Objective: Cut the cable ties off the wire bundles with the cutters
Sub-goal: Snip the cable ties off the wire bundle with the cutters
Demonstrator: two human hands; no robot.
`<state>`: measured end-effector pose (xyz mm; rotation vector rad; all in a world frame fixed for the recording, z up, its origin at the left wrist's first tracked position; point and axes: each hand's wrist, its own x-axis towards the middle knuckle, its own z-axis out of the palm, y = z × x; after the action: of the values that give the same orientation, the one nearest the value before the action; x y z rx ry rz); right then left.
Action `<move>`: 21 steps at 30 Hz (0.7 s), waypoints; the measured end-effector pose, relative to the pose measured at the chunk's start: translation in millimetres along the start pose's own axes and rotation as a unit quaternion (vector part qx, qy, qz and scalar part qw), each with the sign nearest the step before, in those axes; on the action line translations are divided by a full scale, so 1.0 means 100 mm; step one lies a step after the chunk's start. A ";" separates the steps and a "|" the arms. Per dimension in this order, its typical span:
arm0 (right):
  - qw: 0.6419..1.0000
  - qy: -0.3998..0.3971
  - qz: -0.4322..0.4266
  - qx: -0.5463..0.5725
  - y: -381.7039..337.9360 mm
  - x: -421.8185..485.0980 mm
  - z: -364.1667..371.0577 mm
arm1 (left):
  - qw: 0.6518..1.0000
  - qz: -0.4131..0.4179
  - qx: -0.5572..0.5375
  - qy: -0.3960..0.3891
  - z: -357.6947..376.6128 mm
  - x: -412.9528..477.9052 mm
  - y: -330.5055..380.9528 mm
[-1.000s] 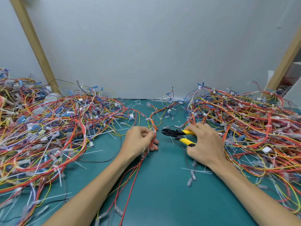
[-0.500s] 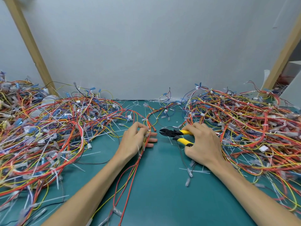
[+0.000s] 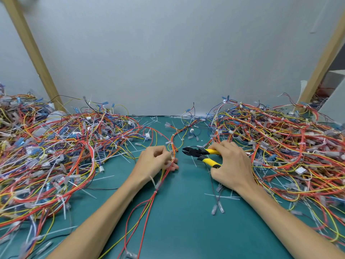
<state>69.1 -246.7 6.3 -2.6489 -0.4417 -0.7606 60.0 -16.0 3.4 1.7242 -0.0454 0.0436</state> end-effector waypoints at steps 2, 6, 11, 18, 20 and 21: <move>1.000 -0.004 -0.001 -0.003 0.00 0.00 0.00 | 1.000 0.011 -0.008 -0.021 -0.02 -0.02 0.01; 1.000 -0.006 -0.002 0.001 0.00 0.01 0.00 | 0.998 0.015 0.032 -0.050 -0.05 -0.04 0.03; 1.000 -0.010 0.001 -0.008 0.01 0.00 0.00 | 0.997 -0.052 -0.015 -0.060 -0.02 -0.05 0.10; 1.000 -0.014 0.011 -0.009 0.02 0.00 0.00 | 0.936 -0.236 -0.220 -0.144 -0.10 -0.04 0.18; 1.000 -0.012 0.017 -0.008 0.04 0.01 0.01 | 0.915 -0.241 -0.270 -0.181 -0.09 -0.06 0.18; 1.000 -0.011 0.020 -0.008 0.04 0.01 0.01 | 0.910 -0.233 -0.278 -0.201 -0.10 -0.06 0.18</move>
<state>71.7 -249.9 4.9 -2.6750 -0.3901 -0.7261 52.8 -9.3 22.4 1.1101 0.0479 -0.6262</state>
